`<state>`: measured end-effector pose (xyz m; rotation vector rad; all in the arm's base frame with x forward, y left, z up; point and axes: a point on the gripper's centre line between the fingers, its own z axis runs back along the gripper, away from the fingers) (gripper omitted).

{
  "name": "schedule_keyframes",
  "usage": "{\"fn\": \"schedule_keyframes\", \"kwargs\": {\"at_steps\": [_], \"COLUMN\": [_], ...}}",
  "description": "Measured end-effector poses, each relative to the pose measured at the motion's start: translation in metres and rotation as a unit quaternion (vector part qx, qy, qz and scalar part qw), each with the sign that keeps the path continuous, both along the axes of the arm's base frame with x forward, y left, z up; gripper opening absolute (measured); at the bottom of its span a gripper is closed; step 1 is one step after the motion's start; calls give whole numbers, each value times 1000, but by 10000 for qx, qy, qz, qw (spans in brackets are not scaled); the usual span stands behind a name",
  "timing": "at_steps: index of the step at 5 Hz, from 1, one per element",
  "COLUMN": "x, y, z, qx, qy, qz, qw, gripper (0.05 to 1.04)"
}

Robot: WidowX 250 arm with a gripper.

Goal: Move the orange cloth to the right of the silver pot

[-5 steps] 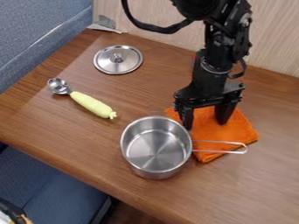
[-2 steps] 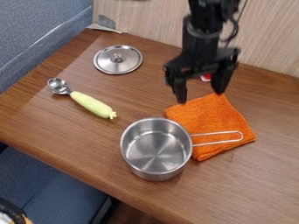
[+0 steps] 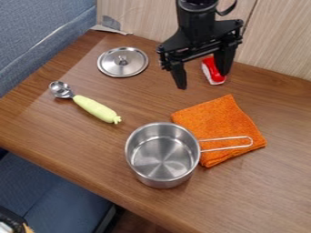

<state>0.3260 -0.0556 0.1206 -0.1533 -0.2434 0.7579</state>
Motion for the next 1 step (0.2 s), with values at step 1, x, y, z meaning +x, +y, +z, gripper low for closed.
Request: {"fn": "schedule_keyframes", "kwargs": {"at_steps": [1], "x": [0], "y": [2], "z": [-1], "qx": [7], "qy": [22], "qz": [-4], "qw": [10000], "gripper": [999]}}
